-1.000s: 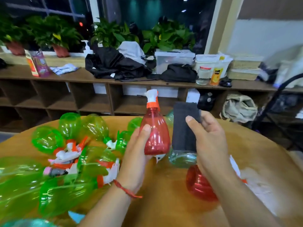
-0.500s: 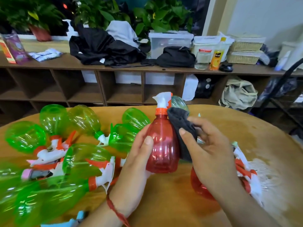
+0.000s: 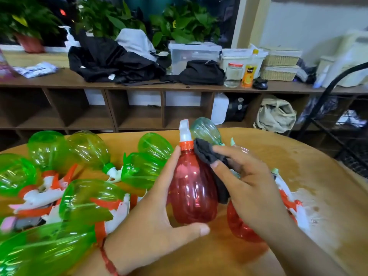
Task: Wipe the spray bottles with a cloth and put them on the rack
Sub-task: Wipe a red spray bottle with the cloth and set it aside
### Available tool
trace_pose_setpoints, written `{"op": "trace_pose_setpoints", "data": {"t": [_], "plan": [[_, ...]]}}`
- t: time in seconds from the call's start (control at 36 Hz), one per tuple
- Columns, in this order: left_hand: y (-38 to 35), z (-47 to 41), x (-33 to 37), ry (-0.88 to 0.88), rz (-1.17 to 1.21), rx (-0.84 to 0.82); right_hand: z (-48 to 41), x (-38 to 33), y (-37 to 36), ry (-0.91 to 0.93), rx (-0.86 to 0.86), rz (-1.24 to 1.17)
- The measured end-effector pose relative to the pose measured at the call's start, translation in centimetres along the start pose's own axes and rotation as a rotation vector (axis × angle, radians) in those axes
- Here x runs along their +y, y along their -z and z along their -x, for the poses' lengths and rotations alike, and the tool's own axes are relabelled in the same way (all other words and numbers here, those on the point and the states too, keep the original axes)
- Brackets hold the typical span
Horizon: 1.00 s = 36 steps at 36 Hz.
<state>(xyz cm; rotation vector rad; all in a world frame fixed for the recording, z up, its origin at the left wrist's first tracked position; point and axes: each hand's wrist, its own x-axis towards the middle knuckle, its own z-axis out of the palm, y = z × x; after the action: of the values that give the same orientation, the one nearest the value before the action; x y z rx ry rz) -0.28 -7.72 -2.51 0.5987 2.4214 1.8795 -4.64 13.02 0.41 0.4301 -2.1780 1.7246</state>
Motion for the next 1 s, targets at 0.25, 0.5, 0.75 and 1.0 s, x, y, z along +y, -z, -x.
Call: {"op": "trace_pose_setpoints", "data": {"t": [0.25, 0.5, 0.75, 1.0], "plan": [[-1.3, -1.0, -0.4, -0.068, -0.094, 0.122, 0.1, 0.8, 0.1, 0.051, -0.092, 0.007], [0.0, -1.4, -1.0, -0.081, -0.061, 0.330, 0.0, 1.4, 1.2, 0.351, -0.206, 0.099], [-0.9, -0.7, -0.6, -0.153, -0.231, 0.148, 0.1, 1.2, 0.8, 0.286, -0.104, 0.107], [-0.5, -1.5, -1.2, -0.070, -0.073, 0.302, 0.6, 1.4, 0.4, 0.351, -0.224, 0.137]]}}
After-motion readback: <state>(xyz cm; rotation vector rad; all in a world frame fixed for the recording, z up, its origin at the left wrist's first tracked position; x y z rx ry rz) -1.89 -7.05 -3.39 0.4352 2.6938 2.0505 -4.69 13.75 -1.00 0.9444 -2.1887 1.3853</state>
